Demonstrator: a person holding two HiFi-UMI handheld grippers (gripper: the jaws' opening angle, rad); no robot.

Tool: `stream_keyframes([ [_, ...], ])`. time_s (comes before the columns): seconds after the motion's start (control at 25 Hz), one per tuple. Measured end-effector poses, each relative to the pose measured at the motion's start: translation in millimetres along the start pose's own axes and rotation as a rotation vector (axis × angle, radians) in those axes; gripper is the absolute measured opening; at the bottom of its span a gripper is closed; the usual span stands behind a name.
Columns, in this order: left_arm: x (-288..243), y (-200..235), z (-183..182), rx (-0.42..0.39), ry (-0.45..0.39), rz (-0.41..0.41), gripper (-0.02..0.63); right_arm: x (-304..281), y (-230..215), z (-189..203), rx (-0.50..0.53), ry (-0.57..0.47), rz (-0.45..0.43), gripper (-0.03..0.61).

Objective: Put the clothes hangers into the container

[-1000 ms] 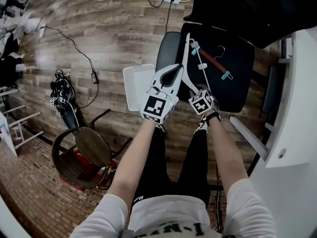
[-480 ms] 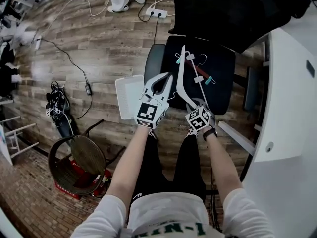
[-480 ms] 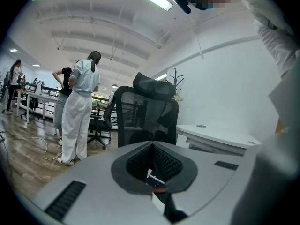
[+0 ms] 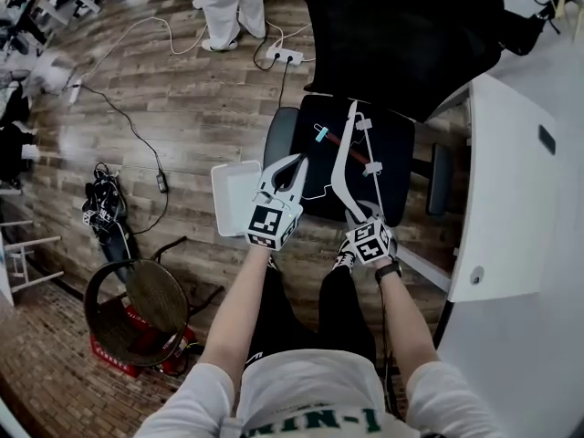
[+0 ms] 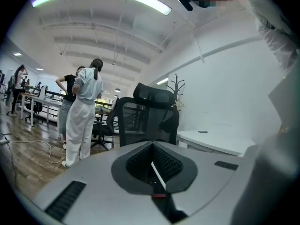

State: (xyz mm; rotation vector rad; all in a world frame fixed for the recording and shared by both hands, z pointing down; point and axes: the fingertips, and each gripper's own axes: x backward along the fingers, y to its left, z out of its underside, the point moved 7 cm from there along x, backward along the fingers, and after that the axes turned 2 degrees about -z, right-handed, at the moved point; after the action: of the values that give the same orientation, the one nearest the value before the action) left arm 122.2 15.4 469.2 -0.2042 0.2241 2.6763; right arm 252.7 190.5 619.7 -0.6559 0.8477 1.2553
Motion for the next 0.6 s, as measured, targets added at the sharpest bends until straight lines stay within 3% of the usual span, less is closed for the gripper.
stream_keyframes([
  [0.24, 37.0, 14.6, -17.5, 0.014, -0.024, -0.082, 0.011, 16.8, 19.7, -42.6, 0.031, -0.063, -0.028, 0.121],
  [0.6, 132.4, 86.1, -9.0, 0.058, -0.038, -0.293, 0.011, -12.4, 102.6, -121.0, 0.127, -0.096, -0.155, 0.121],
])
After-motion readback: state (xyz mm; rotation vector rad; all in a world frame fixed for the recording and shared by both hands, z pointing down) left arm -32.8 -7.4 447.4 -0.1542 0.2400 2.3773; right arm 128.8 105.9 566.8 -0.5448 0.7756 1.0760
